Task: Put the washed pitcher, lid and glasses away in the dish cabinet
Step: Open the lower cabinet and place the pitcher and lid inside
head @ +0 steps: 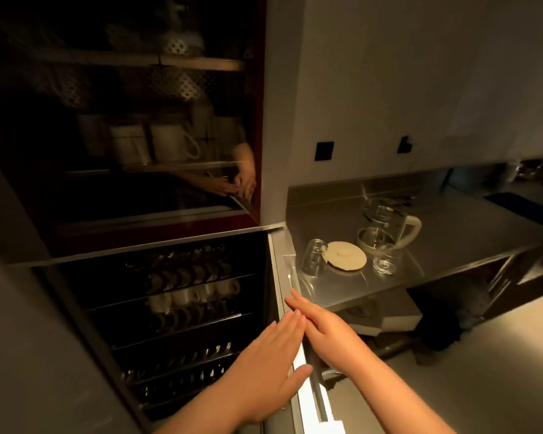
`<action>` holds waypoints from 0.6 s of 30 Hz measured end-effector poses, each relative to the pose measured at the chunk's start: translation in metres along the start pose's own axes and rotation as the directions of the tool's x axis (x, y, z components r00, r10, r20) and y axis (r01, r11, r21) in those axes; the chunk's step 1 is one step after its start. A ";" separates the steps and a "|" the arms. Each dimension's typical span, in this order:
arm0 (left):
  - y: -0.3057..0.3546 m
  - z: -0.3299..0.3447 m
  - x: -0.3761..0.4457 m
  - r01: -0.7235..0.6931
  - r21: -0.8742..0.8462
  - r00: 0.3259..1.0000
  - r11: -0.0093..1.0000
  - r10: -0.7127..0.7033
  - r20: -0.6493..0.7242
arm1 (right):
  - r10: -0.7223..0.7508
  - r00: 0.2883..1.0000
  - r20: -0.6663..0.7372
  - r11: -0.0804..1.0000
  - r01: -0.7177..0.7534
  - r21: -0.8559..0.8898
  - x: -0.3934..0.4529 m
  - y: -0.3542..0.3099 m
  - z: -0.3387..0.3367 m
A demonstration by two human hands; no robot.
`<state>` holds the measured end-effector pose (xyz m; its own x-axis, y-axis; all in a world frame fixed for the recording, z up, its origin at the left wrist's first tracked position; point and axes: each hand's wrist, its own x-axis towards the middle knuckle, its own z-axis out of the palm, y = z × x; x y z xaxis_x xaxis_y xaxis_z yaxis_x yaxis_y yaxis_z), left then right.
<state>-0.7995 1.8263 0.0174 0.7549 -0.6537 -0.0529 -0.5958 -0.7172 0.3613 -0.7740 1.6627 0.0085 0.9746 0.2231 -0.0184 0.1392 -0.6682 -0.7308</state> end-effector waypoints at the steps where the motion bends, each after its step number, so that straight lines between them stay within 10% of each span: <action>1: 0.002 0.001 0.003 -0.007 0.007 1.000 1.000 0.007 0.003 | 0.006 1.000 0.011 1.000 -0.006 -0.001 -0.001 0.004 -0.005; 18: -0.039 -0.019 0.091 -0.020 0.129 0.999 0.991 0.023 -0.026 | 0.109 0.968 0.228 0.980 -0.067 -0.187 -0.010 0.017 -0.047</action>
<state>-0.7024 1.7991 0.0167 0.7476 -0.6638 -0.0200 -0.6412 -0.7293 0.2387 -0.7732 1.6162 0.0283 0.9182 0.3046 -0.2530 0.1042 -0.8022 -0.5878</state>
